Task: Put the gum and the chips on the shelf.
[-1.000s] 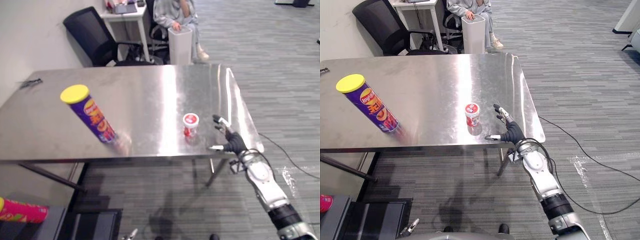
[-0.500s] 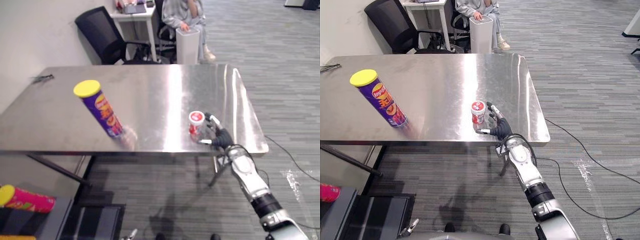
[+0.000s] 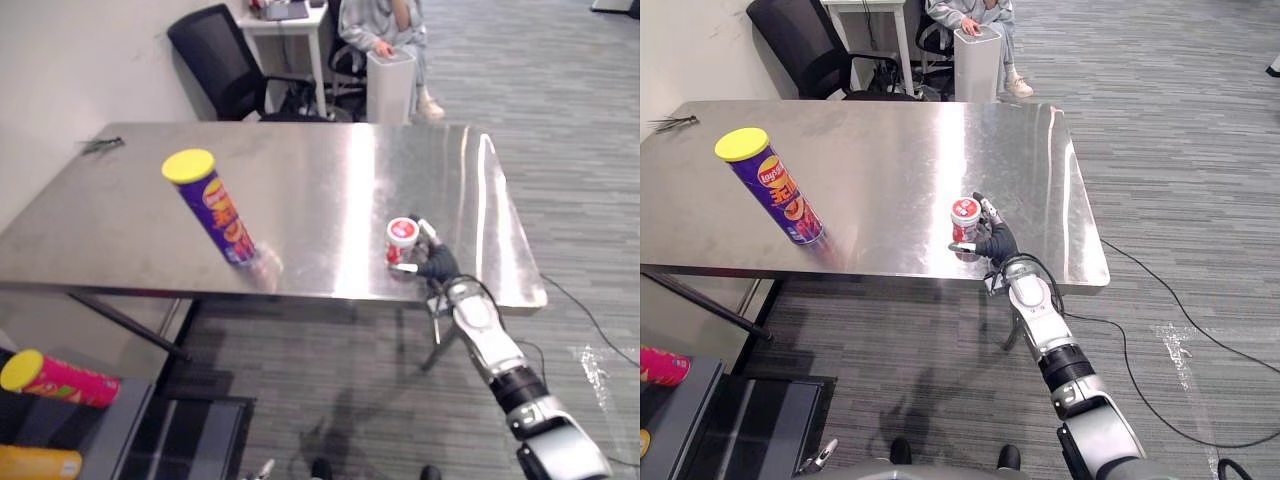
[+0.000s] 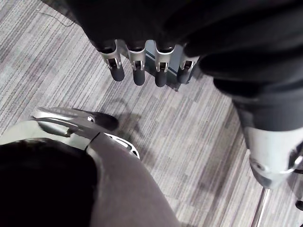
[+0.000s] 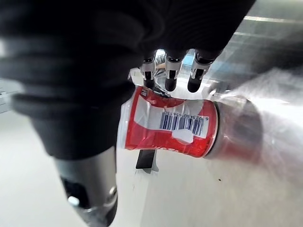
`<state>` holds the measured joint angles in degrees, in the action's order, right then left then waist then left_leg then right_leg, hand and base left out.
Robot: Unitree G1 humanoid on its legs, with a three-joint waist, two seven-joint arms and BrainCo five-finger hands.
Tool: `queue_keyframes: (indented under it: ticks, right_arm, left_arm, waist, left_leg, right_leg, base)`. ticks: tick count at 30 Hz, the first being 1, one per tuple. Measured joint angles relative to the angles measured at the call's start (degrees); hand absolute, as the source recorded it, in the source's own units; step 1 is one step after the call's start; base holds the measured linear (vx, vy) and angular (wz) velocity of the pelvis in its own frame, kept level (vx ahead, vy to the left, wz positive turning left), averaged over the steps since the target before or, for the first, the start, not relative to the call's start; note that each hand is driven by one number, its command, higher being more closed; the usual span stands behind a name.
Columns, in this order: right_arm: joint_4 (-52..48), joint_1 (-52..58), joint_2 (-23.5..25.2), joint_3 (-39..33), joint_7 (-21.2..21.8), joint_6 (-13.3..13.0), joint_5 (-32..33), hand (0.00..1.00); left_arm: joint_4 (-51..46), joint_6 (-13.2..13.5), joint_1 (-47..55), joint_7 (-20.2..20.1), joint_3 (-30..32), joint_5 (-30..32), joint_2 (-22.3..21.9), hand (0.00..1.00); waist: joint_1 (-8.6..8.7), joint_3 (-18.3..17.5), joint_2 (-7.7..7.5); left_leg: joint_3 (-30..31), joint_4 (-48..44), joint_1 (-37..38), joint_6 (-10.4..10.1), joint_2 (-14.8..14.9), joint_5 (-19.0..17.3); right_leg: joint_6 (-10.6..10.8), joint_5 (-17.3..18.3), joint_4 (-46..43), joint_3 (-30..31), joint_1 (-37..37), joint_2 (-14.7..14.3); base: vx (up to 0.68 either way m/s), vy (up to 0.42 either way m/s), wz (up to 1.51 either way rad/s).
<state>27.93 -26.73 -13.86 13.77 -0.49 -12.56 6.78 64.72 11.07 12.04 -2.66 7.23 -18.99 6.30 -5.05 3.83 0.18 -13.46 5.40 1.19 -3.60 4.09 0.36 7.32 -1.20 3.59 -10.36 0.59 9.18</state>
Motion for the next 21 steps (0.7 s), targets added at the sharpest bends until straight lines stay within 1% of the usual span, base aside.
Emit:
queue_keyframes:
  ticks: [2,8,16,21]
  right_arm:
    - [0.2,-0.5,0.9,-0.5,-0.6,0.2,0.0,0.0]
    - [2.7,-2.1,1.5,-2.3,-2.0,0.6,0.1,0.0]
    - [4.5,-3.5,1.5,-2.3,-2.3,0.8,0.2,0.0]
    - [4.5,-5.2,1.9,-2.4,-2.3,1.1,0.2,0.0]
  left_arm:
    - [-0.2,0.0,0.0,0.0,0.0,0.0,0.0,0.0]
    - [-0.7,0.0,0.0,0.1,0.0,0.0,-0.1,0.0]
    - [-0.9,0.0,0.1,0.4,0.0,0.0,-0.3,0.0]
    - [-1.4,0.0,0.0,0.6,0.0,0.0,-0.4,0.0]
  waist:
    - [-0.04,0.0,-0.02]
    - [-0.13,0.1,-0.08]
    - [-0.2,0.7,0.33]
    - [-0.34,1.4,0.28]
  left_leg:
    - [0.1,0.0,0.0,0.0,0.0,0.0]
    - [0.2,0.0,0.0,0.0,0.0,0.0]
    - [0.2,0.0,0.2,0.0,0.0,0.0]
    - [0.2,0.0,0.2,0.0,0.0,0.0]
  right_leg:
    - [0.0,0.0,0.2,0.0,-0.1,0.0]
    - [0.0,0.0,0.0,-0.1,-0.2,0.0]
    - [0.0,0.0,-0.3,0.1,-0.1,0.0]
    - [0.0,0.0,-0.1,0.1,-0.1,0.0]
  base:
    - [0.0,0.0,0.0]
    - [-0.02,-0.009,0.0]
    - [-0.02,-0.009,-0.01]
    - [0.0,0.0,0.0]
